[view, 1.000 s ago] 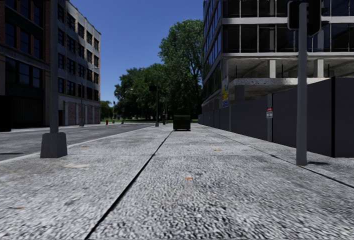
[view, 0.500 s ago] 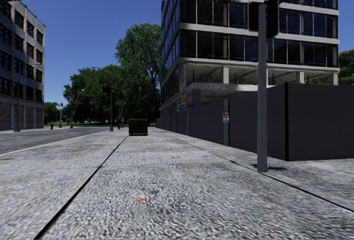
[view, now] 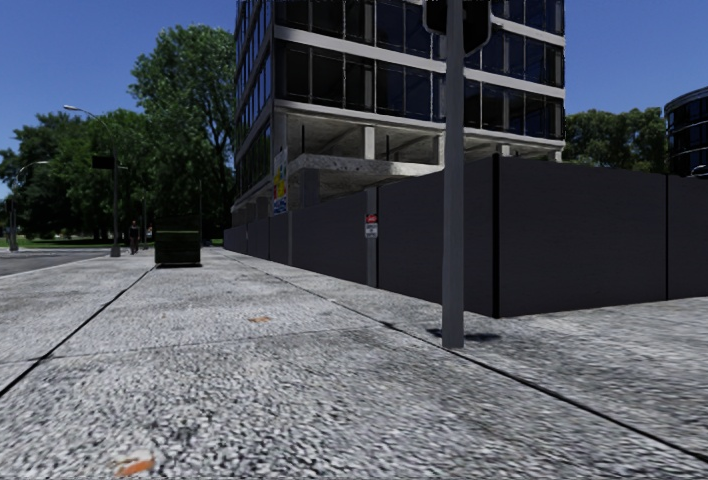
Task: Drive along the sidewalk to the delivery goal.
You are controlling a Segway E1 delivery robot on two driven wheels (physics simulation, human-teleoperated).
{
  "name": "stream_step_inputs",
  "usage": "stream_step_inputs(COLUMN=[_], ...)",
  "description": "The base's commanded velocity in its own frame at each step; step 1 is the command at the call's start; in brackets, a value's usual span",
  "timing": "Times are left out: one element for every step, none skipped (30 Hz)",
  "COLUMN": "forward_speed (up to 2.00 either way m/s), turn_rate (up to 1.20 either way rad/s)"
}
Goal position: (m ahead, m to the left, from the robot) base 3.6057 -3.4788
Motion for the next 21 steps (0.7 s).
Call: stream_step_inputs(forward_speed=[1.11, 1.11, 1.11, 1.11, 1.11, 1.11, 1.11, 1.11, 1.11, 1.11, 1.11, 1.11, 1.11, 1.11, 1.11, 1.11, 1.11, 1.11, 1.11, 1.11, 1.11], turn_rate=[-0.57, -0.56, -0.56, -0.56, -0.58, -0.60, -0.60, -0.61, -0.62, -0.62, -0.62, -0.63, -0.63, -0.63, -0.63, -0.63, -0.63, -0.63, -0.63, -0.63, -0.63])
